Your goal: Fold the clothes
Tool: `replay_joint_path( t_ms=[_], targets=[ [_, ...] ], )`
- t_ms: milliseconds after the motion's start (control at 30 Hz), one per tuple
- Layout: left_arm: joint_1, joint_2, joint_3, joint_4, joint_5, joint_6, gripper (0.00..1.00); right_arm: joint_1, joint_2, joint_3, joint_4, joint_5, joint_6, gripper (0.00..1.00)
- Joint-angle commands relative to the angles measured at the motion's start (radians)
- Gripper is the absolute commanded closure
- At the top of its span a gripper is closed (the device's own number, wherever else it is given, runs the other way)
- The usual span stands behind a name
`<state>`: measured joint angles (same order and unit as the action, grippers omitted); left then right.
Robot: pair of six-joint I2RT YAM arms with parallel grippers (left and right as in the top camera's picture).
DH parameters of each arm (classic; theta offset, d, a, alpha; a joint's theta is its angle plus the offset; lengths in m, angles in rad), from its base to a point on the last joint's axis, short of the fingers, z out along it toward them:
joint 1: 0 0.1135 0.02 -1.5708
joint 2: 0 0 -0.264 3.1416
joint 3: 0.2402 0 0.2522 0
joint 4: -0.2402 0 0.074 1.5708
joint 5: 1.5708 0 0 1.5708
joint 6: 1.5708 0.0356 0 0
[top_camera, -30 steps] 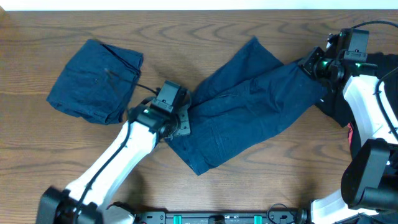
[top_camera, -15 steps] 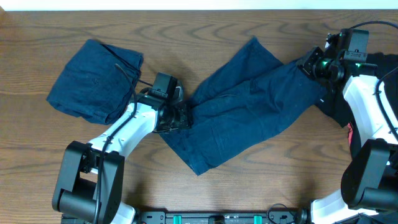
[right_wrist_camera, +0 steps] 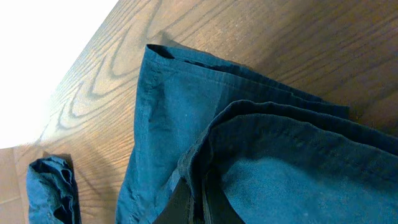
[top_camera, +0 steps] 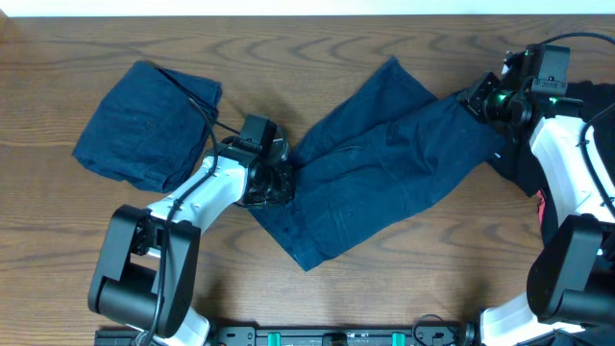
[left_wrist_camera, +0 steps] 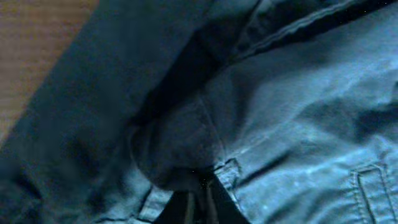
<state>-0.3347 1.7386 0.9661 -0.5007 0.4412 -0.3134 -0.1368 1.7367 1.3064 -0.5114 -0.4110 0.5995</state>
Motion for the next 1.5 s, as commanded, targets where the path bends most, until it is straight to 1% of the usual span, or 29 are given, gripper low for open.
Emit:
replay_joint_path(
  t_ms=[0, 100, 233, 367, 533, 633, 767, 867, 933, 1067, 1133, 1267, 1400, 1467],
  targets=[
    [0.005, -0.050, 0.007, -0.041, 0.061, 0.001, 0.94, 0.009, 0.003, 0.015, 0.005, -0.007, -0.002, 0.99],
    [0.005, -0.122, 0.014, -0.106, 0.052, -0.002, 0.94, 0.009, 0.003, 0.015, 0.027, 0.023, -0.072, 0.99],
    [0.005, -0.253, 0.014, -0.161, 0.006, -0.012, 0.94, 0.009, 0.003, 0.015, 0.043, 0.026, -0.077, 0.99],
    [0.004, -0.361, 0.014, -0.244, -0.043, -0.051, 0.94, 0.009, 0.003, 0.015, 0.061, 0.026, -0.077, 0.99],
    [0.004, -0.392, 0.012, -0.383, -0.097, -0.093, 0.94, 0.013, 0.003, 0.015, 0.118, 0.018, -0.077, 0.99],
    [0.004, -0.392, 0.000, -0.428, -0.147, -0.135, 0.94, 0.019, 0.003, 0.015, 0.140, 0.018, -0.061, 0.99],
    [0.004, -0.392, -0.014, -0.442, -0.190, -0.146, 0.94, 0.039, 0.010, 0.015, 0.195, 0.019, -0.062, 0.99],
    [0.004, -0.386, -0.031, -0.453, -0.250, -0.180, 0.94, 0.056, 0.017, 0.015, 0.227, 0.023, -0.062, 0.99],
    [0.004, -0.382, -0.048, -0.443, -0.279, -0.180, 0.94, 0.073, 0.026, 0.015, 0.240, 0.046, -0.062, 0.99],
    [0.004, -0.363, -0.079, -0.410, -0.286, -0.182, 0.94, 0.102, 0.053, 0.015, 0.250, 0.098, -0.062, 0.99],
    [0.004, -0.347, -0.087, -0.399, -0.291, -0.183, 0.94, 0.111, 0.075, 0.015, 0.262, 0.101, -0.062, 0.99],
    [0.004, -0.301, -0.088, -0.396, -0.365, -0.198, 0.94, 0.118, 0.117, 0.015, 0.294, 0.101, -0.062, 0.99],
    [0.004, -0.255, -0.088, -0.375, -0.404, -0.207, 0.94, 0.123, 0.157, 0.015, 0.339, 0.100, -0.062, 0.99],
    [0.004, -0.234, -0.088, -0.357, -0.406, -0.212, 0.94, 0.126, 0.173, 0.015, 0.353, 0.100, -0.062, 0.97]
  ],
)
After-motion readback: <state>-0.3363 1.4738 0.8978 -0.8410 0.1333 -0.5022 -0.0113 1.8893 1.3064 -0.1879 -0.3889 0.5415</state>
